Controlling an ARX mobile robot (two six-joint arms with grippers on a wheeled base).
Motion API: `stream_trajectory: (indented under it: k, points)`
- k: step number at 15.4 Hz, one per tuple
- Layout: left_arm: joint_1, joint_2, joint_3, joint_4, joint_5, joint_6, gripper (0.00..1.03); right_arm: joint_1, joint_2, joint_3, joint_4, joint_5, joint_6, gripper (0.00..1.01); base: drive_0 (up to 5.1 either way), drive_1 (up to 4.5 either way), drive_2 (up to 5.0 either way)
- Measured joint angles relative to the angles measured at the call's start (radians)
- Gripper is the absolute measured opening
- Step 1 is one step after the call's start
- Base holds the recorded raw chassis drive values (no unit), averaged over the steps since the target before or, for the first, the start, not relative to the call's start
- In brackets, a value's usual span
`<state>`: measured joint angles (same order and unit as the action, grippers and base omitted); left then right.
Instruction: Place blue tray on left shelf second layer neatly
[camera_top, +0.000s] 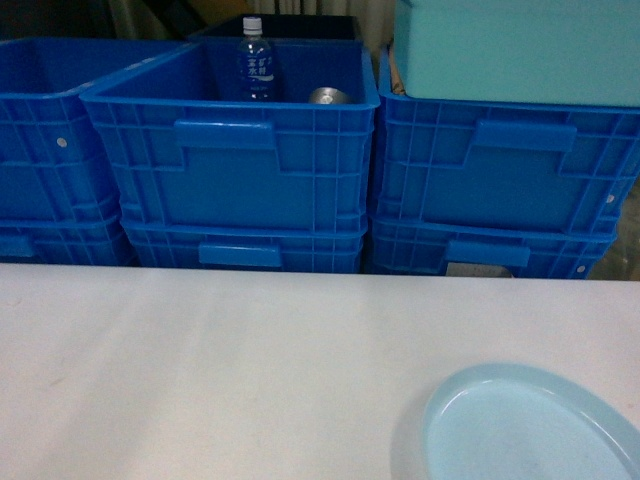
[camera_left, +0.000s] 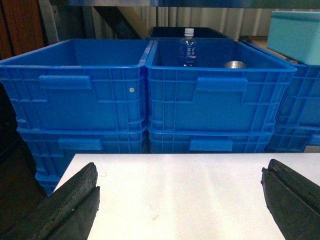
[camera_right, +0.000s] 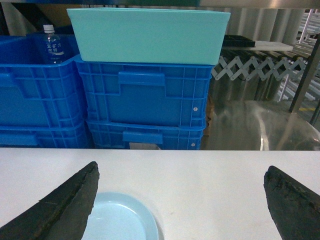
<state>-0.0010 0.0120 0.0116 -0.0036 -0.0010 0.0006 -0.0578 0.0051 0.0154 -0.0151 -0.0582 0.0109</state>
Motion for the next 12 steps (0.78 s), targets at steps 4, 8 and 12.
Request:
stream_trajectory:
  k: [4, 8, 12]
  points:
    - [0.0, 0.0, 0.0, 0.0, 0.0, 0.0, 0.98, 0.0, 0.0, 0.0, 0.0, 0.0, 0.0, 0.98, 0.0, 0.0, 0.0]
    - [0.0, 0.0, 0.0, 0.0, 0.0, 0.0, 0.98, 0.0, 0.0, 0.0, 0.0, 0.0, 0.0, 0.98, 0.0, 0.0, 0.0]
    - [0.0, 0.0, 0.0, 0.0, 0.0, 0.0, 0.98, 0.0, 0.0, 0.0, 0.0, 0.0, 0.0, 0.98, 0.0, 0.0, 0.0]
